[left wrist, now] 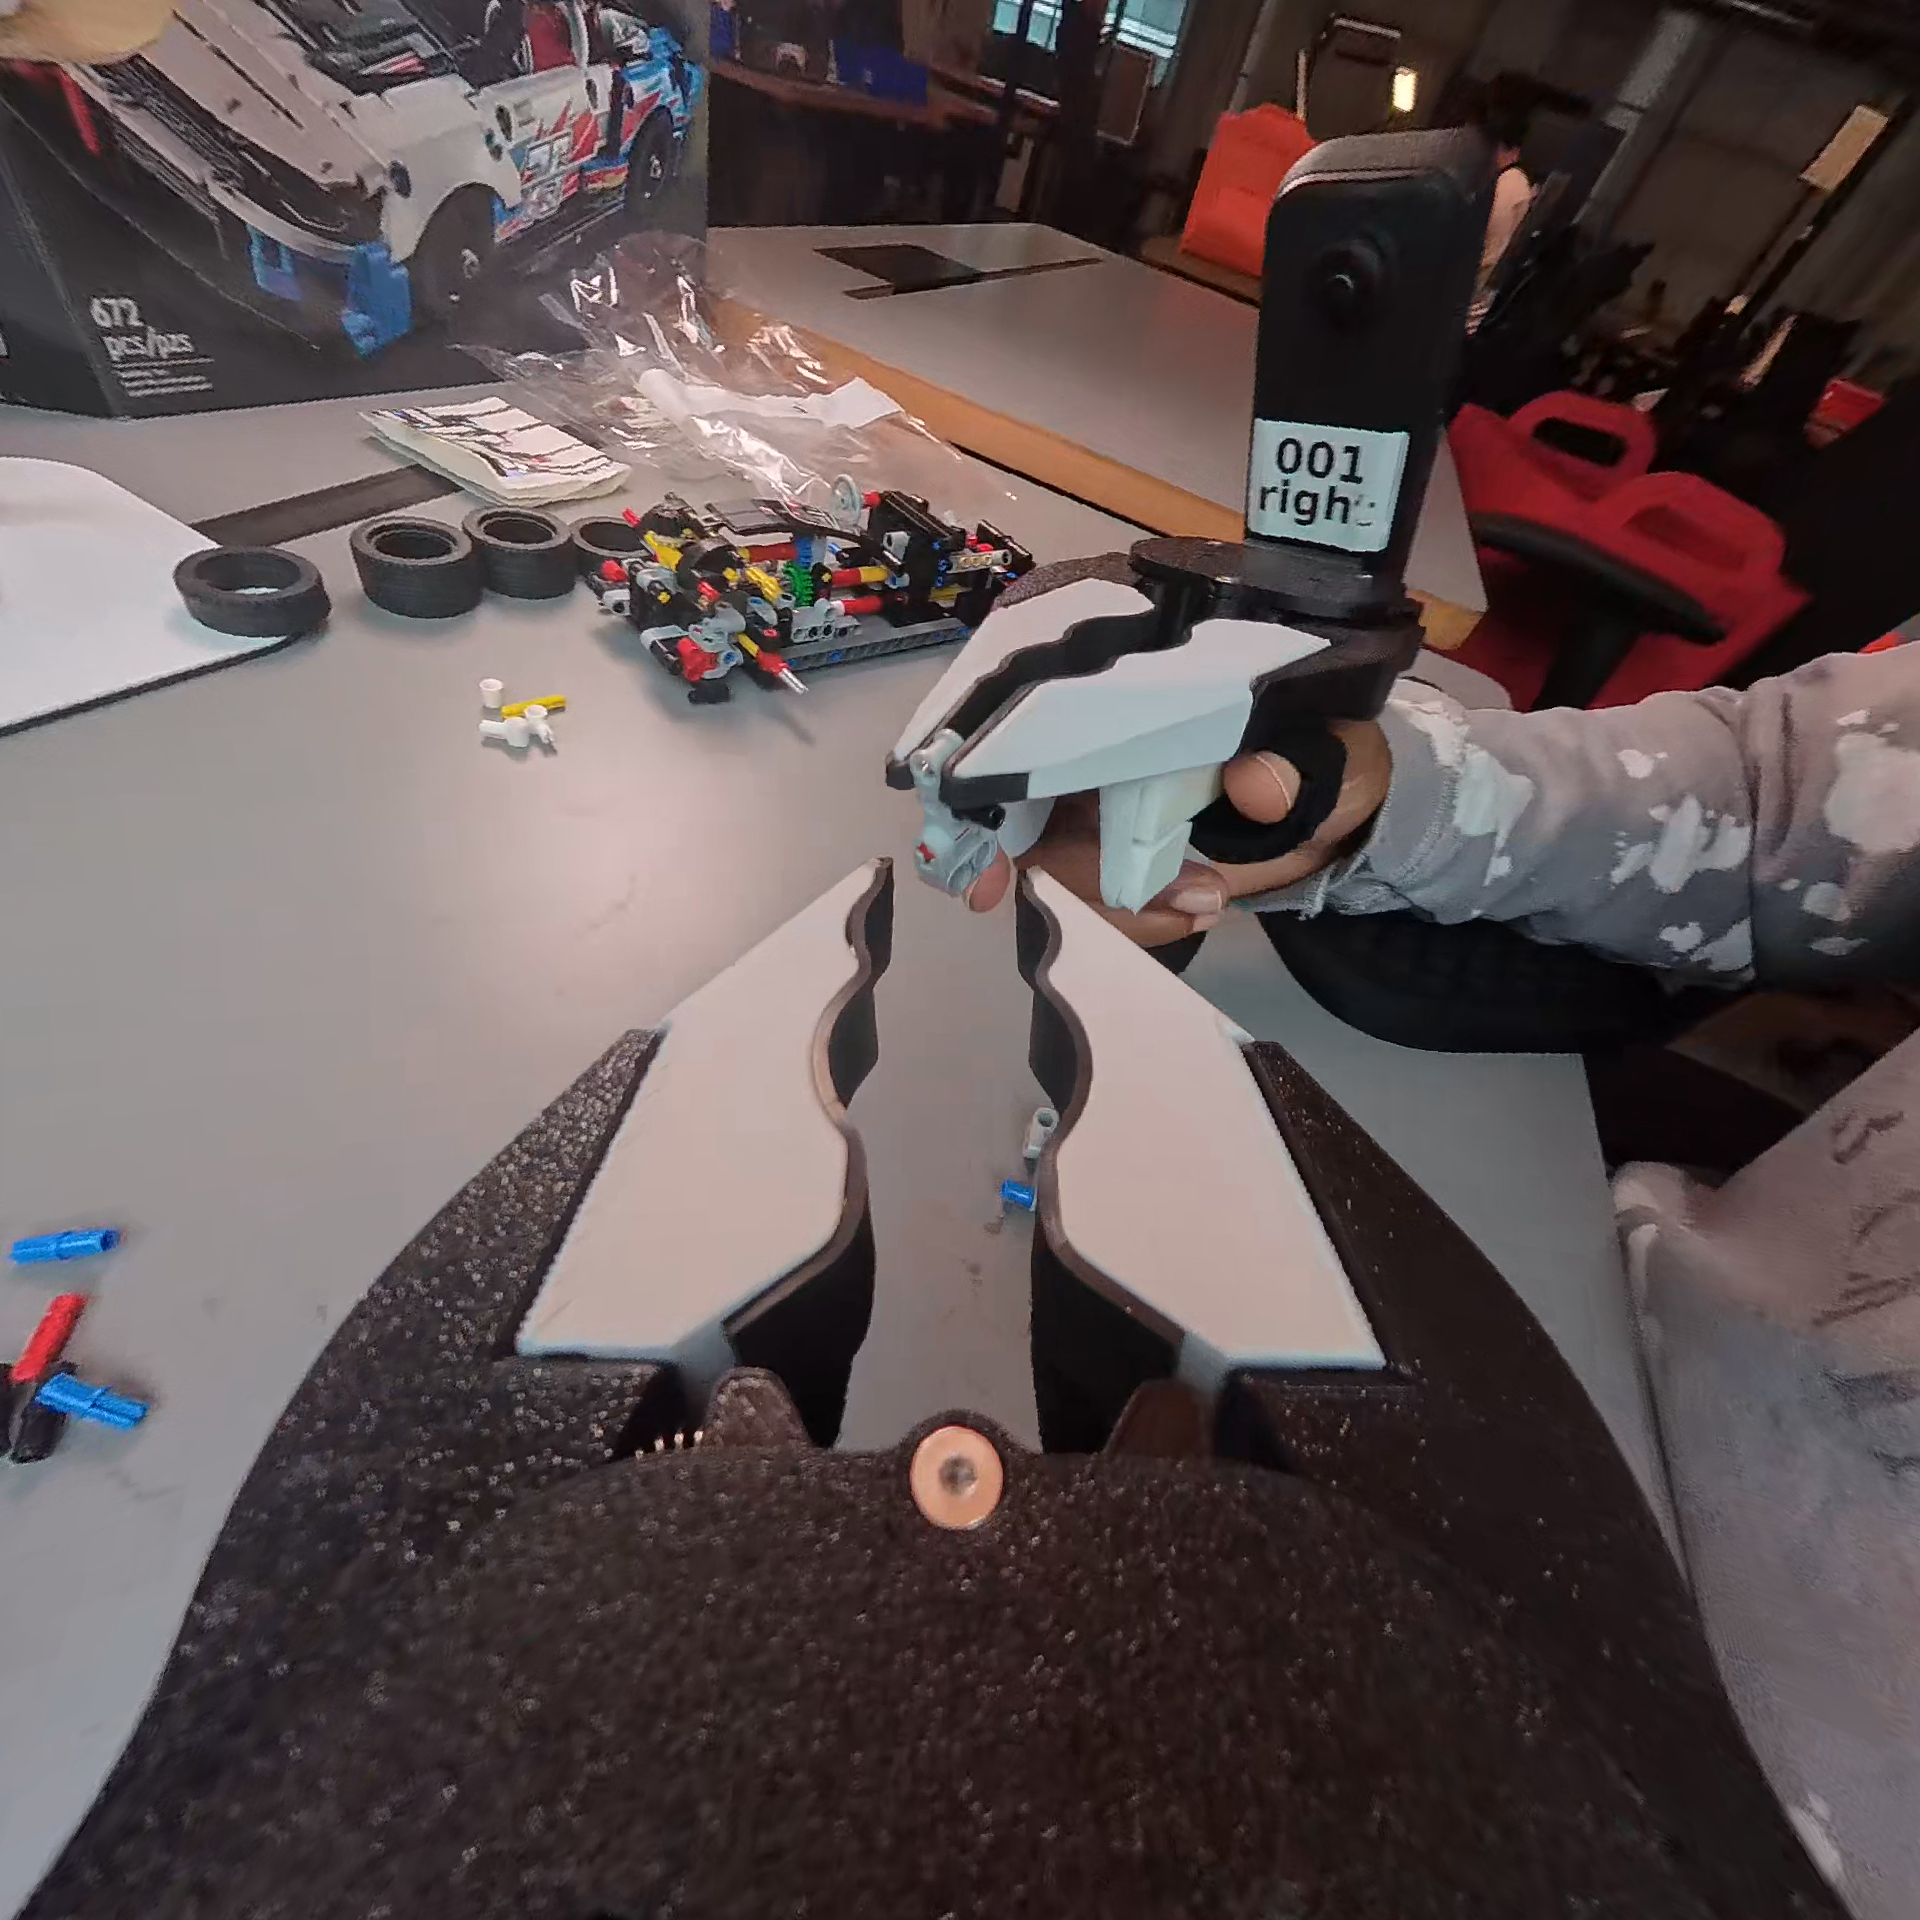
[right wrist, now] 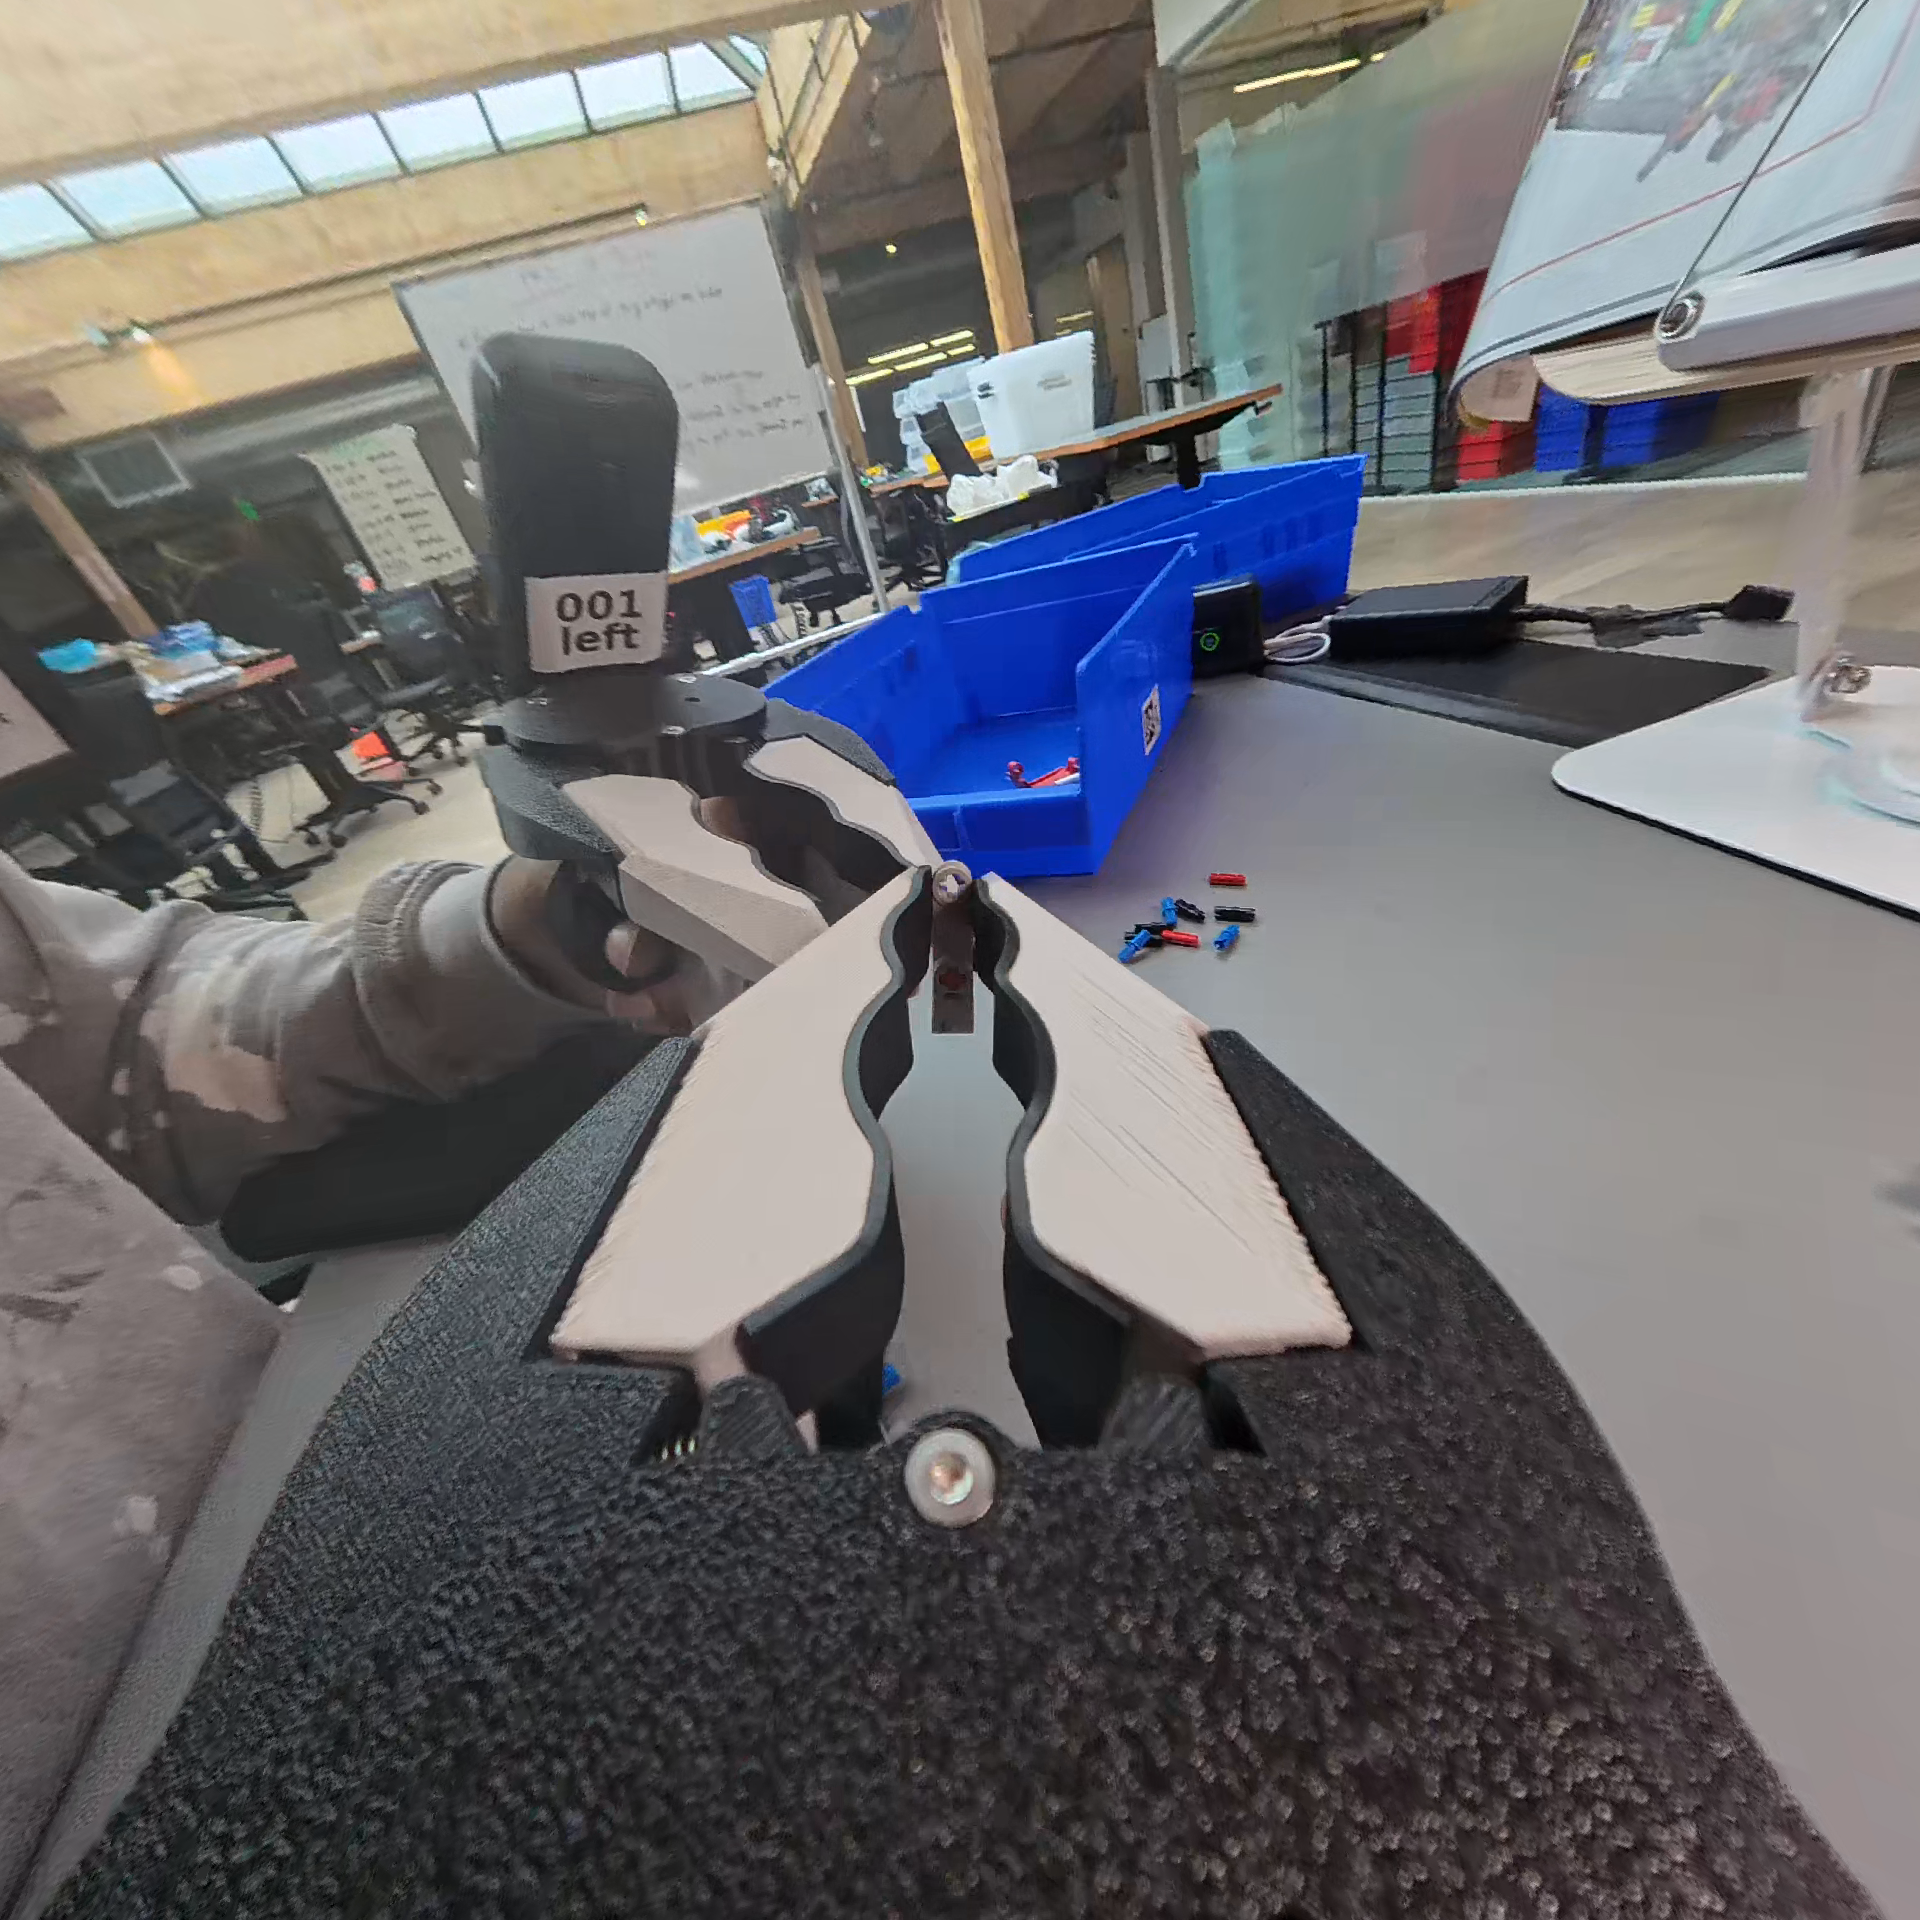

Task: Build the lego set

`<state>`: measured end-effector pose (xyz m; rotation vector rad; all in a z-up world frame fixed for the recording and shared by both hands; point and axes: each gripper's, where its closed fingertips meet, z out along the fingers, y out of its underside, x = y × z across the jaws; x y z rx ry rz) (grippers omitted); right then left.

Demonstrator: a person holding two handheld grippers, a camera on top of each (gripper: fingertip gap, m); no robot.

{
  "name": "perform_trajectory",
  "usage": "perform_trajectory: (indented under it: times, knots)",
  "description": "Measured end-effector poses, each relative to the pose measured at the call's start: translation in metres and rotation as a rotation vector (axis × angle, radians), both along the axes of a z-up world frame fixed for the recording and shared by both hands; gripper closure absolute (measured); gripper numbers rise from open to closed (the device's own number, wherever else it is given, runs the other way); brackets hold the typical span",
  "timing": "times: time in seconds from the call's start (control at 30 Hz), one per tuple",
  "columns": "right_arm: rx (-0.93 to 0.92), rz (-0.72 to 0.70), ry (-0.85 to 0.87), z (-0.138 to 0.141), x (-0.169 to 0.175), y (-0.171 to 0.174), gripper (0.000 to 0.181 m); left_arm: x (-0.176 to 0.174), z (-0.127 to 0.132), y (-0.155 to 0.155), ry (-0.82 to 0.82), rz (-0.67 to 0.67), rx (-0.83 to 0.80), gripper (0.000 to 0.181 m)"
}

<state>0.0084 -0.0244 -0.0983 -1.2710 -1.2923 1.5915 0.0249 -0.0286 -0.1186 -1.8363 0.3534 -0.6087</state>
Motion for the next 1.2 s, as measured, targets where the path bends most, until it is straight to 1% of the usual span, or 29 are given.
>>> perform_trajectory:
  times: [0.07,0.13,0.2,0.27,0.3,0.37,0.47,0.5,0.53,0.63,0.7,0.73,0.77,0.8,0.9,1.03,1.2]
  knots:
    - [0.042,-0.047,-0.016,-0.003,-0.005,-0.001,0.176,-0.002,-0.001,0.004,0.029,0.045,0.012,0.161]
    - [0.098,-0.115,-0.043,-0.009,-0.01,0.001,0.176,-0.009,-0.002,0.008,0.064,0.102,0.024,0.167]
    - [0.147,-0.178,-0.064,-0.012,-0.013,0.003,0.176,-0.013,-0.006,0.009,0.099,0.125,0.022,0.168]
    - [0.152,-0.193,-0.063,-0.011,-0.014,0.002,0.176,-0.013,-0.004,0.007,0.099,0.112,0.035,0.169]
    - [0.144,-0.179,-0.044,-0.008,-0.013,0.0,0.176,-0.011,-0.001,0.005,0.072,0.092,0.045,0.169]
    - [0.086,-0.114,-0.002,0.003,-0.009,-0.004,0.164,-0.007,0.01,-0.001,-0.018,0.033,0.075,0.17]
    - [-0.077,0.077,0.043,0.017,0.005,-0.012,0.163,-0.003,0.032,-0.013,-0.174,-0.067,0.144,0.17]
    - [-0.099,0.141,0.047,0.019,0.011,-0.015,0.162,-0.001,0.037,-0.018,-0.218,-0.101,0.152,0.17]
    - [-0.082,0.169,0.048,0.019,0.015,-0.017,0.162,0.0,0.041,-0.02,-0.26,-0.122,0.152,0.17]
    - [0.13,0.162,0.093,0.021,0.02,-0.026,0.162,0.001,0.045,-0.022,-0.357,-0.153,0.128,0.17]
    - [0.276,0.106,0.098,0.018,0.016,-0.031,0.161,0.002,0.044,-0.021,-0.381,-0.155,0.115,0.17]
    - [0.337,0.066,0.104,0.017,0.014,-0.032,0.165,0.003,0.043,-0.02,-0.395,-0.156,0.105,0.171]
    - [0.387,0.019,0.129,0.02,0.013,-0.031,0.17,0.003,0.042,-0.019,-0.404,-0.154,0.096,0.17]
    - [0.432,-0.016,0.142,0.022,0.013,-0.029,0.172,0.002,0.042,-0.018,-0.417,-0.151,0.094,0.171]
    - [0.526,-0.077,0.114,0.017,0.01,-0.023,0.174,-0.002,0.037,-0.013,-0.427,-0.11,0.061,0.17]
    - [0.755,-0.188,0.089,0.01,0.007,-0.011,0.175,-0.013,0.029,-0.008,-0.46,-0.056,-0.002,0.168]
    - [1.004,-0.264,0.083,0.004,0.005,-0.01,0.174,-0.012,0.022,-0.007,-0.492,-0.068,-0.059,0.179]
